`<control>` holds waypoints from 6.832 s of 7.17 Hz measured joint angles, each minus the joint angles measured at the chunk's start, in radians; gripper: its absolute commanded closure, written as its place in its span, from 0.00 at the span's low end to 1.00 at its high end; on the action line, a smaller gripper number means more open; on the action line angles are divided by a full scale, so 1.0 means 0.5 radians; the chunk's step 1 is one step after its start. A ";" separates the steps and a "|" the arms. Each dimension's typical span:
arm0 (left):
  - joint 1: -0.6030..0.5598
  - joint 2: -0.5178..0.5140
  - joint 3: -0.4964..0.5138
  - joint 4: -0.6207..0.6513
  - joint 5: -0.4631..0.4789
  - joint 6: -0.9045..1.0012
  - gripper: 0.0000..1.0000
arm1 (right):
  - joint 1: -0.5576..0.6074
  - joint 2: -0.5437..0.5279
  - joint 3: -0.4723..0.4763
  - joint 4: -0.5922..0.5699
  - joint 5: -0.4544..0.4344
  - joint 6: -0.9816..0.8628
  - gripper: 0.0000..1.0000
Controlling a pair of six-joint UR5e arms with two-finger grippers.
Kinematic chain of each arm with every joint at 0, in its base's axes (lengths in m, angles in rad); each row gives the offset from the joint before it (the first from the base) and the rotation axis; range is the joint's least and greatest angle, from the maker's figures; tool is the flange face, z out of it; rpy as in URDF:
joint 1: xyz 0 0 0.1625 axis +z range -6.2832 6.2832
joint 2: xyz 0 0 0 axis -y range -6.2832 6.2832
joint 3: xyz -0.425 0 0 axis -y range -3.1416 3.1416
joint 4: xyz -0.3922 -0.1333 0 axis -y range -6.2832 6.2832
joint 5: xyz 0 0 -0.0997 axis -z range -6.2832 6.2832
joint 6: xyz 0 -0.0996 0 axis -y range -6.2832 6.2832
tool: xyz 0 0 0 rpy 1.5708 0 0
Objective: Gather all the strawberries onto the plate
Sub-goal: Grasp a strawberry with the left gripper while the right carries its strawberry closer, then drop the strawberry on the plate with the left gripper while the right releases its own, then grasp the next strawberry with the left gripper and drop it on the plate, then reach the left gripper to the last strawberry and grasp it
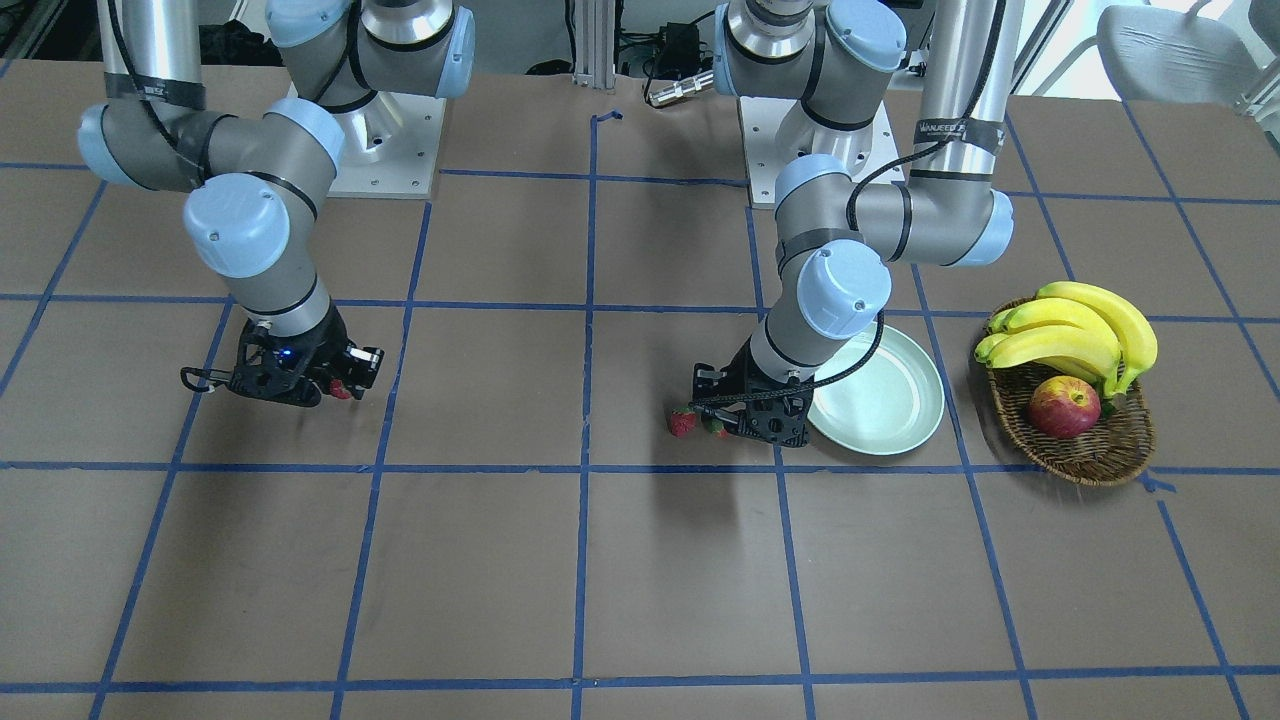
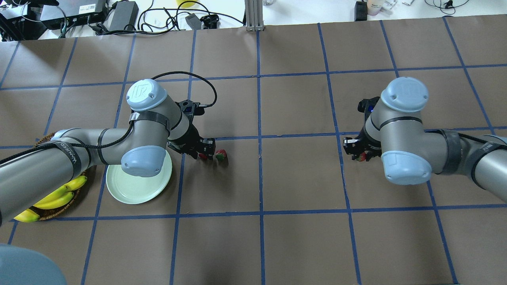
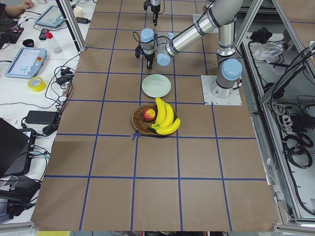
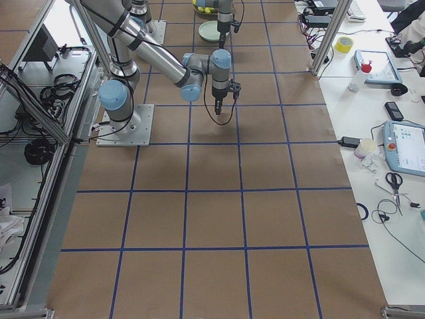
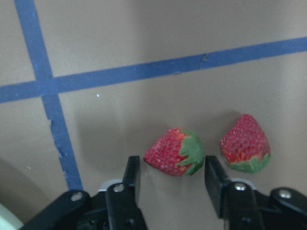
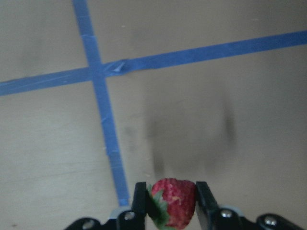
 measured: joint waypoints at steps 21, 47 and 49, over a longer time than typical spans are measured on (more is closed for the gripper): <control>0.676 0.222 0.339 -1.024 0.107 0.308 0.00 | 0.302 -0.010 -1.719 1.900 0.009 0.420 0.00; 0.636 0.143 0.282 -0.800 0.293 0.203 0.00 | 0.276 -0.314 -1.403 1.558 0.002 0.203 0.00; 0.463 0.207 0.318 -0.791 0.204 0.034 0.00 | 0.277 -0.315 -1.403 1.557 0.001 0.204 0.00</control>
